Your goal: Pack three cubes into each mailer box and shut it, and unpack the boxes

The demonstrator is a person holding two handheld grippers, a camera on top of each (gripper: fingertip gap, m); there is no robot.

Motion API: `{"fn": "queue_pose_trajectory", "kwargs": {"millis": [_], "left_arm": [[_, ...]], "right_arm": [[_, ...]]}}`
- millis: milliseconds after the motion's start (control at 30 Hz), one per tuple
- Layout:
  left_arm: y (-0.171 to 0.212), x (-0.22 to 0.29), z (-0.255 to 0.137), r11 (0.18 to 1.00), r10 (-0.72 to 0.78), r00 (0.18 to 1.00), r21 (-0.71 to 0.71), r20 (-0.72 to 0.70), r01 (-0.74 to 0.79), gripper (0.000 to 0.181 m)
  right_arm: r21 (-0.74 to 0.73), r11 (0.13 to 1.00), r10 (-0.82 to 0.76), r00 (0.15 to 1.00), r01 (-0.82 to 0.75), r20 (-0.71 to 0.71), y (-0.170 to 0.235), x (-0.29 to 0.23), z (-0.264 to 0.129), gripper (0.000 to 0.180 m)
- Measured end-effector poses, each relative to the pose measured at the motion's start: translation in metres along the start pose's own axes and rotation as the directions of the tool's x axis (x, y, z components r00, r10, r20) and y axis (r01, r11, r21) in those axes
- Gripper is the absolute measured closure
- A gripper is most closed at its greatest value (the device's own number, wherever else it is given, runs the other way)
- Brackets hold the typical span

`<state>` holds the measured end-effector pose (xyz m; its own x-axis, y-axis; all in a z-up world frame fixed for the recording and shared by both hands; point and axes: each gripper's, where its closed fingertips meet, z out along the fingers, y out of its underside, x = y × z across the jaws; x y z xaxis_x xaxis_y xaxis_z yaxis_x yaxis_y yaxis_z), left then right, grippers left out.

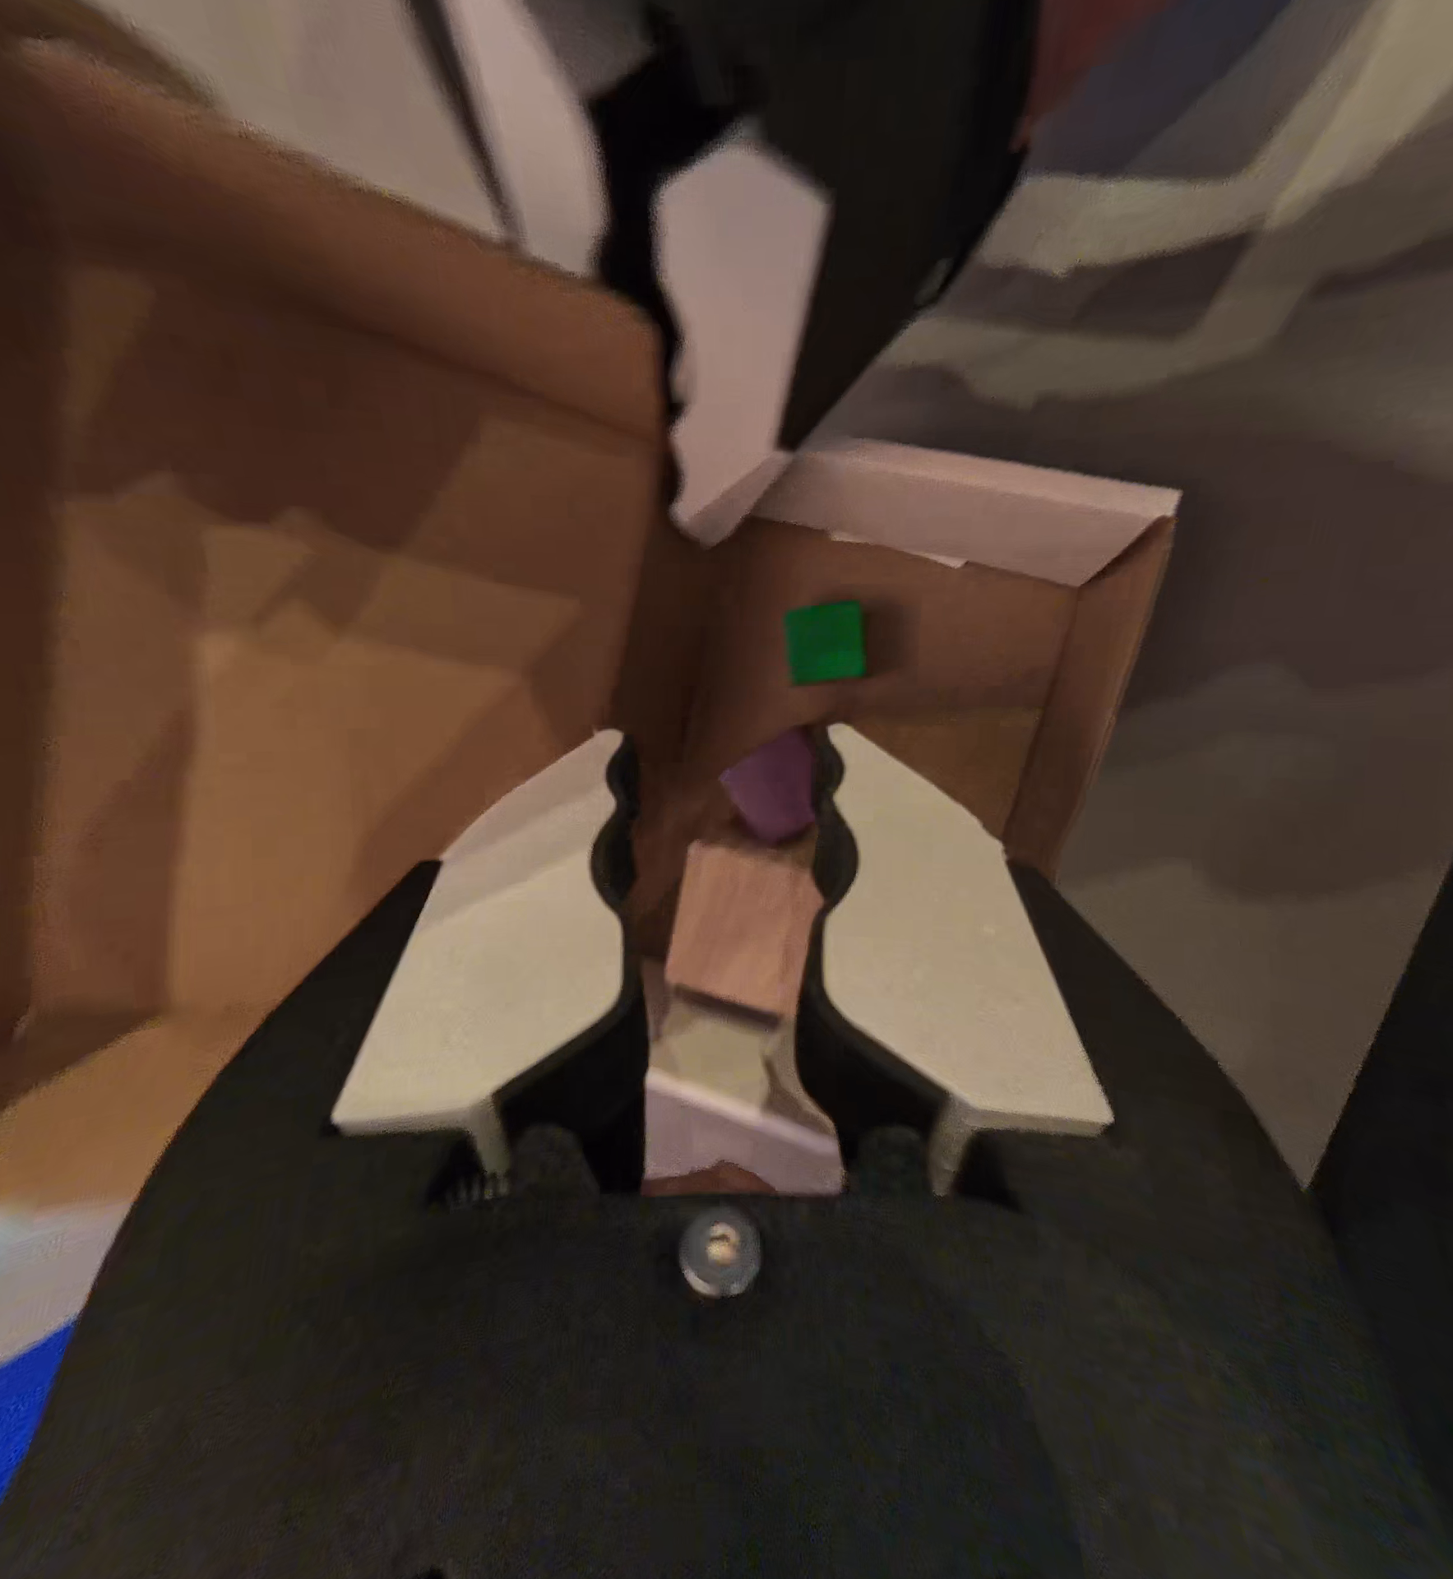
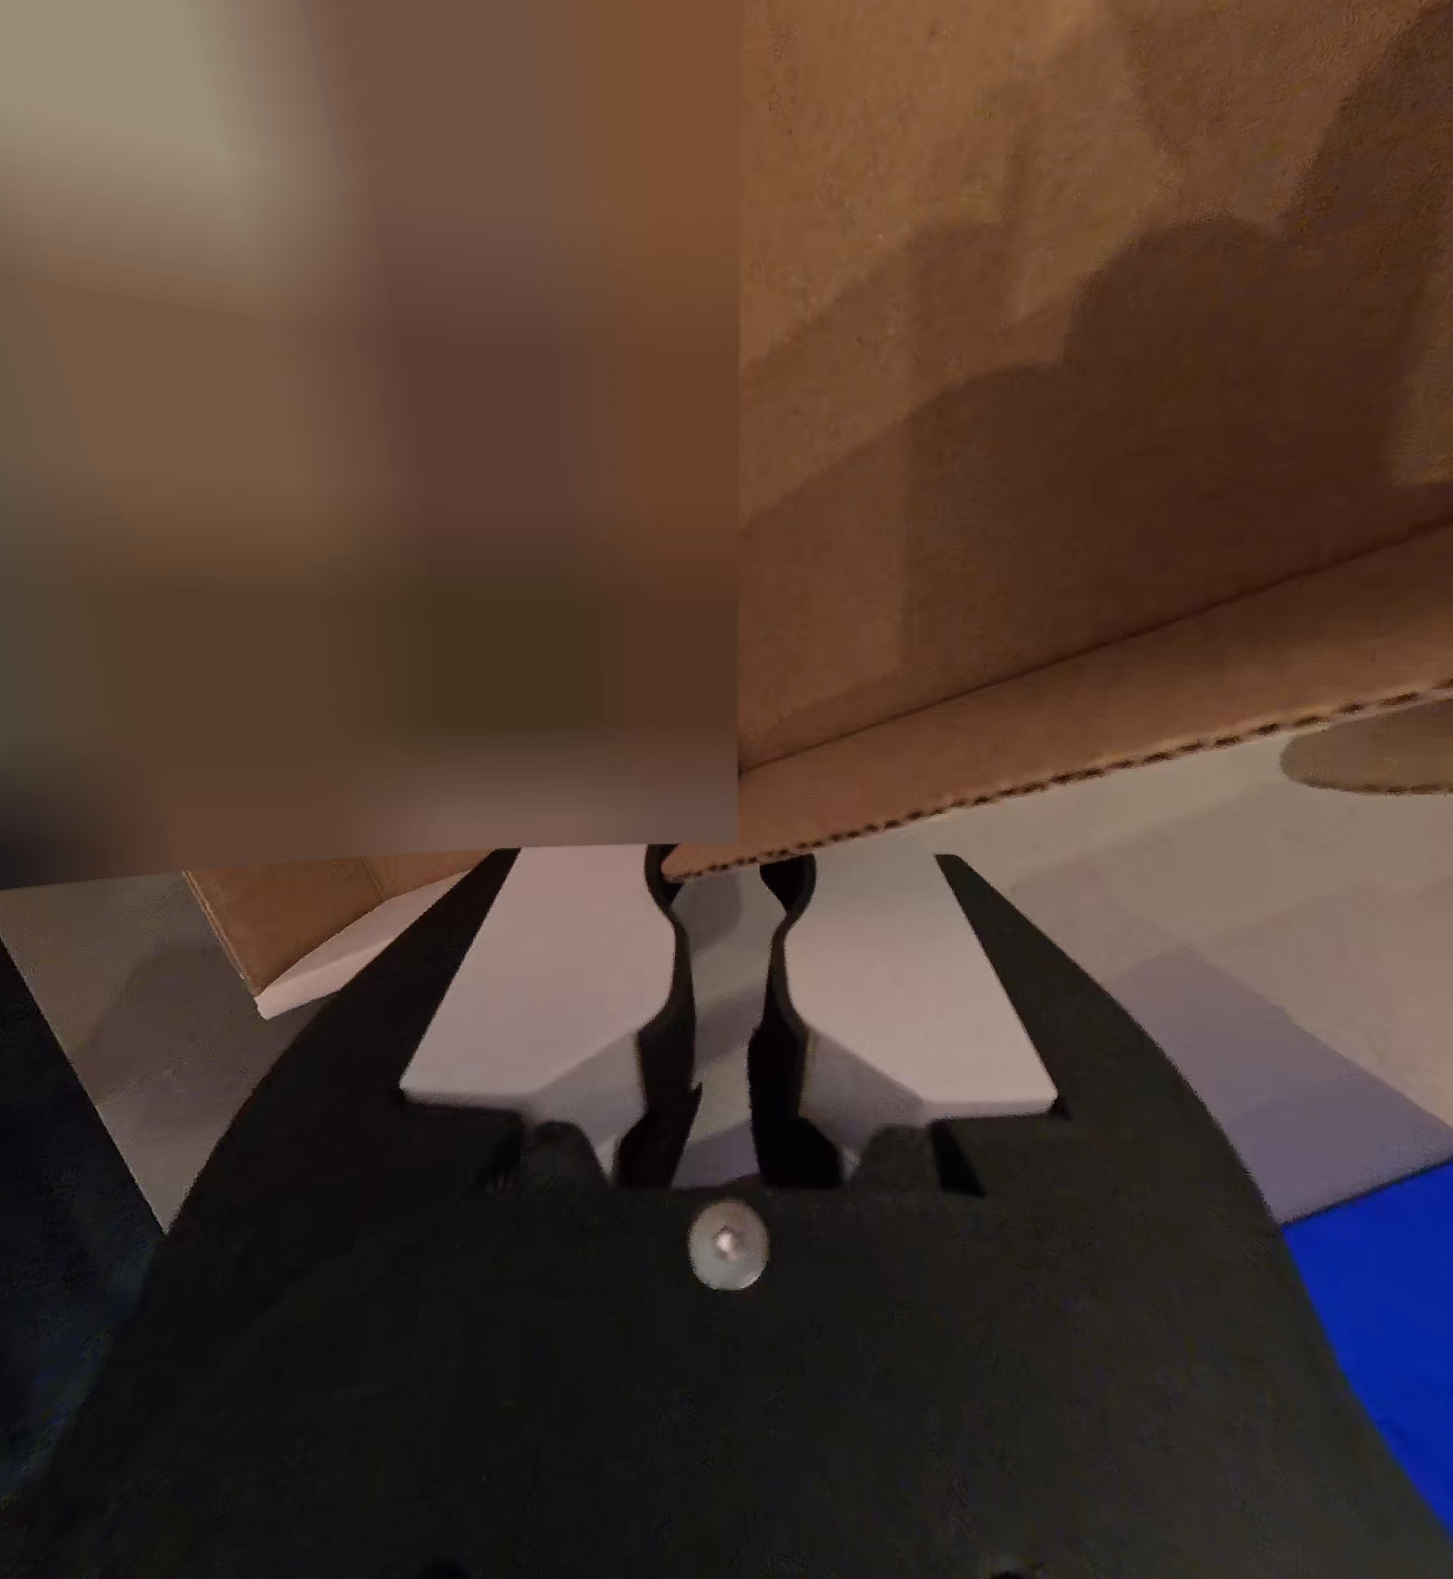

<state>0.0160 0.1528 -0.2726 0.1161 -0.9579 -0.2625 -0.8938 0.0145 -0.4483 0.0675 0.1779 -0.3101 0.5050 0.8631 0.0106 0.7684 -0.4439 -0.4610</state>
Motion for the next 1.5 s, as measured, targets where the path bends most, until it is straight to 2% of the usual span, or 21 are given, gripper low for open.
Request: {"fn": "queue_pose_trajectory", "kwargs": {"millis": [33, 167, 267, 367, 500, 600, 700, 800, 867, 967, 1100, 1233, 1367, 1500], "left_arm": [[0.002, -0.008, -0.010, 0.999, -0.030, 0.999, 0.027, 0.029, 0.029, 0.145], [0.015, -0.042, -0.052, 0.978, -0.169, 0.970, 0.151, 0.177, 0.142, 0.145], [0.025, -0.072, -0.086, 0.948, -0.258, 0.906, 0.267, 0.335, 0.171, 0.145], [0.044, -0.090, -0.099, 0.908, -0.375, 0.856, 0.329, 0.355, 0.260, 0.140], [0.055, -0.090, -0.087, 0.797, -0.549, 0.811, 0.421, 0.203, 0.433, 0.135], [0.046, -0.081, -0.072, 0.664, -0.648, 0.761, 0.477, -0.016, 0.575, 0.135], [0.043, -0.075, -0.056, 0.537, -0.704, 0.679, 0.472, -0.206, 0.700, 0.128], [0.037, -0.068, -0.047, 0.439, -0.693, 0.610, 0.447, -0.384, 0.780, 0.127], [0.036, -0.067, -0.047, 0.420, -0.680, 0.602, 0.450, -0.419, 0.788, 0.132], [0.040, -0.070, -0.047, 0.448, -0.680, 0.626, 0.460, -0.381, 0.767, 0.136], [0.039, -0.071, -0.051, 0.434, -0.668, 0.625, 0.470, -0.404, 0.768, 0.135], [0.041, -0.072, -0.050, 0.436, -0.663, 0.626, 0.468, -0.411, 0.769, 0.134], [0.040, -0.075, -0.053, 0.399, -0.650, 0.611, 0.481, -0.453, 0.781, 0.133], [0.038, -0.078, -0.060, 0.335, -0.633, 0.586, 0.504, -0.505, 0.796, 0.129]], "right_arm": [[0.000, 1.000, -0.002, 1.000, 0.002, -0.001, 0.000, 0.000, 0.000, 0.175], [0.003, 1.000, -0.013, 1.000, 0.013, -0.002, 0.000, 0.000, 0.000, 0.175], [0.003, 1.000, -0.027, 1.000, 0.027, -0.006, 0.000, -0.001, 0.000, 0.175], [0.009, 0.999, -0.044, 0.999, 0.044, -0.010, 0.000, -0.001, -0.001, 0.175], [0.024, 0.997, -0.069, 0.998, 0.069, -0.009, -0.001, -0.003, -0.001, 0.175], [0.034, 0.996, -0.083, 0.996, 0.084, -0.008, -0.003, -0.004, -0.002, 0.175], [0.054, 0.992, -0.113, 0.994, 0.113, -0.004, -0.005, -0.007, -0.002, 0.175], [0.053, 0.991, -0.122, 0.992, 0.122, 0.007, -0.005, -0.009, -0.001, 0.175], [0.058, 0.992, -0.113, 0.993, 0.112, 0.016, -0.004, -0.009, -0.001, 0.174], [0.060, 0.993, -0.106, 0.994, 0.105, 0.025, -0.003, -0.009, -0.004, 0.172], [0.101, 0.995, -0.032, 0.997, 0.024, 0.075, -0.006, -0.013, -0.013, 0.153], [0.166, 0.975, 0.106, 0.967, -0.147, 0.232, -0.012, -0.022, -0.023, 0.124], [0.257, 0.898, 0.240, 0.887, -0.357, 0.394, -0.027, -0.019, -0.037, 0.114], [0.332, 0.816, 0.242, 0.803, -0.472, 0.545, -0.040, -0.020, -0.055, 0.102]]}}
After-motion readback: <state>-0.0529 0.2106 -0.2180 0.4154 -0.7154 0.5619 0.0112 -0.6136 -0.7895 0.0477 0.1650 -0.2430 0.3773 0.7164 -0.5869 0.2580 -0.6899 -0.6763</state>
